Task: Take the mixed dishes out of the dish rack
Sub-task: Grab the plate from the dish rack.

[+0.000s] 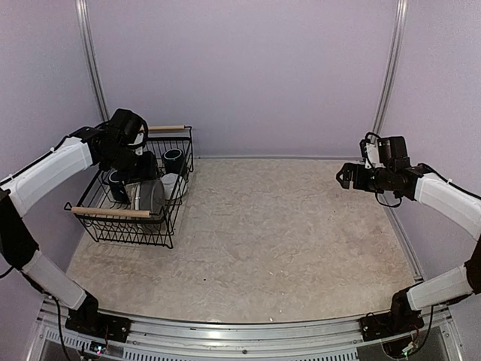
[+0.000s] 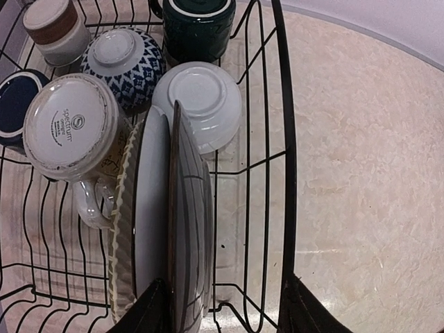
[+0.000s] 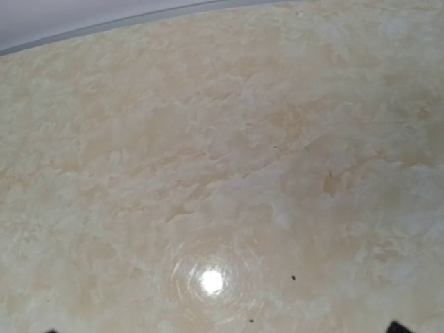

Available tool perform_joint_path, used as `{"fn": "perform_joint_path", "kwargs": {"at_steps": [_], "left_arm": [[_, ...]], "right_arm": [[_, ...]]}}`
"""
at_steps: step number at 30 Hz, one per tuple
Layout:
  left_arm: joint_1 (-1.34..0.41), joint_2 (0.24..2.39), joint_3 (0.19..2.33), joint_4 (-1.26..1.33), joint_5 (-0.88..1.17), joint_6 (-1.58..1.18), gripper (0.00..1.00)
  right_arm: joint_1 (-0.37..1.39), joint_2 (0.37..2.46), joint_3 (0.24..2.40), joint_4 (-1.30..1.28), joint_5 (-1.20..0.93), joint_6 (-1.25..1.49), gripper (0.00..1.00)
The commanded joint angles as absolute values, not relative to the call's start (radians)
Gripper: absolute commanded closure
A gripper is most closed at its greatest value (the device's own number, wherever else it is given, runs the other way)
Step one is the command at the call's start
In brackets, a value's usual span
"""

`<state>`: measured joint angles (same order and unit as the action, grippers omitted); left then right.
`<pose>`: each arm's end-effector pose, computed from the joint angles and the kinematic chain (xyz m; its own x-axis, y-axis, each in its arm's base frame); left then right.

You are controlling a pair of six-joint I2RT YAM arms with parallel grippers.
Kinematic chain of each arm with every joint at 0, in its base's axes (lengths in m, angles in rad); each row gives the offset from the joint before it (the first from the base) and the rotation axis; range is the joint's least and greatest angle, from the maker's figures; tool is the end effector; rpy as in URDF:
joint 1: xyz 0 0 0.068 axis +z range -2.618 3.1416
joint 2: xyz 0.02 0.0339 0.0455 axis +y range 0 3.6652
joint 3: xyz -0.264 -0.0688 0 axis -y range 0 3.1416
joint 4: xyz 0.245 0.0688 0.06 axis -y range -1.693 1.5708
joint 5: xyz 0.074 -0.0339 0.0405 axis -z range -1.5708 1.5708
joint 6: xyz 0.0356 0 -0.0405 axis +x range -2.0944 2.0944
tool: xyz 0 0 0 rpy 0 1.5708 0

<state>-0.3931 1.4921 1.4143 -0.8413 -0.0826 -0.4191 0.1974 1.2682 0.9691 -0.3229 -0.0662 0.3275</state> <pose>0.2917 -0.1178 0.3304 -0.8074 -0.1042 -0.5807 0.0076 0.9823 -0.1869 0.2762 0.0576 0.2868 -0.6209 0.2031 -0.7571 -0.0514 0.9532 0.2979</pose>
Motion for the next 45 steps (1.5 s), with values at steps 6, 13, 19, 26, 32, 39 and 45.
{"fn": "perform_joint_path", "kwargs": {"at_steps": [6, 13, 19, 26, 32, 39, 45], "left_arm": [[-0.355, 1.554, 1.408, -0.804, -0.043, -0.413, 0.54], [-0.347, 1.601, 1.407, -0.754, -0.046, -0.39, 0.63], [-0.347, 1.619, 1.43, -0.774, -0.045, -0.391, 0.76], [-0.346, 1.615, 1.478, -0.829, -0.013, -0.391, 0.89], [-0.348, 1.605, 1.544, -0.881, 0.027, -0.384, 0.99], [-0.363, 1.592, 1.636, -0.946, 0.029, -0.359, 1.0], [-0.404, 1.564, 1.741, -0.975, 0.028, -0.297, 1.0]], "right_arm": [[0.186, 1.261, 0.945, -0.3, -0.084, 0.337, 0.0], [0.192, 1.278, 0.941, -0.283, -0.109, 0.354, 0.0], [0.213, 1.301, 0.954, -0.285, -0.105, 0.363, 0.0], [0.232, 1.316, 0.961, -0.276, -0.105, 0.38, 0.0], [0.25, 1.336, 0.979, -0.276, -0.103, 0.386, 0.0], [0.269, 1.359, 1.0, -0.277, -0.094, 0.392, 0.0], [0.282, 1.386, 1.022, -0.293, -0.066, 0.403, 0.0]]}}
